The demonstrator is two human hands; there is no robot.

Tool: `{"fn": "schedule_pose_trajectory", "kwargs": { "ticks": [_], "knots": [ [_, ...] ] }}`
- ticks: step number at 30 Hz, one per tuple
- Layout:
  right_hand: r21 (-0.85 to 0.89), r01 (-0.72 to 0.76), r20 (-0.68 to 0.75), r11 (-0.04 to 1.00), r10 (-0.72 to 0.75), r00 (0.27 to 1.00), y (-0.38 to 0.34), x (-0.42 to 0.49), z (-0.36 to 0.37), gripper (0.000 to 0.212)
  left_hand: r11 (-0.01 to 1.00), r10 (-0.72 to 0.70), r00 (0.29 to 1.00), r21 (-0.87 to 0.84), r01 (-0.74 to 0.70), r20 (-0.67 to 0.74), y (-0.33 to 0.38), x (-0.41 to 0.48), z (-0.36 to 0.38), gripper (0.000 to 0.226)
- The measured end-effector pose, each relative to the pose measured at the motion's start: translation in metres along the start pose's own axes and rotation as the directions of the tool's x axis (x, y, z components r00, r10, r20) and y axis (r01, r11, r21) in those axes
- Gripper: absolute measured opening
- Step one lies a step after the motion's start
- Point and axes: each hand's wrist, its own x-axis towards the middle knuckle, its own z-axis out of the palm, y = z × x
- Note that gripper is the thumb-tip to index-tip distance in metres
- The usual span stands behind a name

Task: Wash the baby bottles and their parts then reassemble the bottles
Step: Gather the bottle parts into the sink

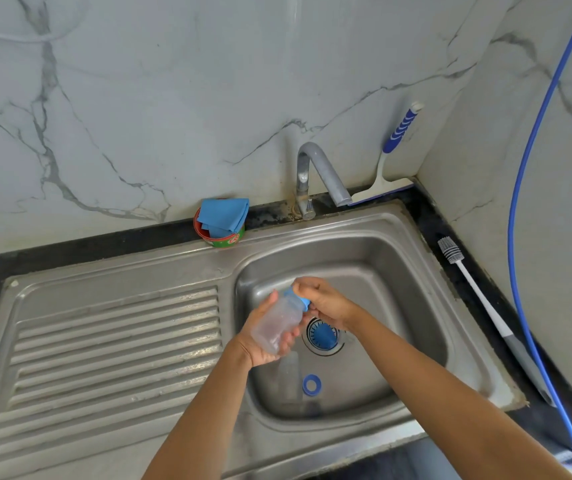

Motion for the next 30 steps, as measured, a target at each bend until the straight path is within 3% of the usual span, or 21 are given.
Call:
{"fn": "schedule_pose_trajectory", "kwargs": {
  "ticks": [2, 5, 7, 8, 10, 12, 16, 21, 24, 25, 27, 30],
  "knots": [
    [0.115, 0.034, 0.127, 0.993, -0.048, 0.991, -0.008, -0.002, -0.006, 0.007, 0.999, 0.028, 1.0, -0.046, -0.028, 0.006, -0.001, 0.002, 0.001, 0.084],
    [0.219, -0.004, 0.318, 0.976, -0.067, 0.946, -0.017, -0.007, -0.028, 0.035, 0.995, 0.014, 1.0, 0.095, -0.011, -0.028, 0.002, 0.0, 0.0, 0.087],
    [0.035, -0.072, 0.254, 0.997, 0.061, 0.965, -0.024, -0.008, -0.031, 0.032, 0.976, -0.017, 0.999, 0.217, 0.023, -0.029, 0.006, -0.001, 0.002, 0.089],
    [-0.148, -0.123, 0.185, 0.981, 0.15, 0.971, -0.028, -0.007, -0.028, 0.032, 0.951, -0.03, 0.999, 0.307, 0.041, -0.04, 0.007, 0.0, 0.005, 0.09],
    [-0.528, -0.223, 0.092, 0.819, 0.316, 0.944, -0.038, -0.007, -0.021, 0.053, 0.871, -0.03, 0.997, 0.487, 0.06, -0.07, 0.01, 0.001, 0.015, 0.087],
    [-0.657, -0.252, 0.076, 0.711, 0.394, 0.916, -0.044, -0.005, -0.017, 0.053, 0.825, -0.006, 0.994, 0.561, 0.067, -0.11, 0.014, 0.002, 0.021, 0.077],
    [-0.495, -0.201, 0.084, 0.845, 0.277, 0.957, -0.043, -0.005, -0.025, 0.022, 0.888, -0.021, 0.985, 0.449, 0.097, -0.172, 0.022, -0.001, 0.021, 0.058],
    [-0.225, -0.069, 0.186, 0.972, 0.112, 0.976, -0.031, -0.005, -0.033, 0.016, 0.971, 0.025, 0.978, 0.239, 0.026, -0.208, 0.022, 0.002, 0.008, 0.059],
    [0.044, 0.021, 0.102, 0.999, -0.026, 0.994, -0.026, -0.009, -0.045, 0.034, 0.998, 0.064, 0.961, 0.004, -0.065, -0.268, 0.016, 0.004, -0.009, 0.055],
    [0.128, 0.025, 0.067, 0.991, -0.034, 0.997, -0.024, -0.009, -0.05, 0.035, 0.997, 0.076, 0.96, 0.006, -0.078, -0.27, 0.014, 0.005, -0.014, 0.053],
    [0.218, -0.011, -0.007, 0.976, 0.012, 1.0, -0.02, -0.007, -0.057, 0.027, 0.977, 0.102, 0.957, 0.211, -0.044, -0.271, 0.013, 0.01, -0.017, 0.051],
    [0.232, -0.115, -0.24, 0.966, 0.172, 0.955, -0.012, 0.0, -0.058, 0.026, 0.837, 0.275, 0.887, 0.546, -0.03, -0.372, 0.012, 0.024, -0.01, 0.039]
  ]
}}
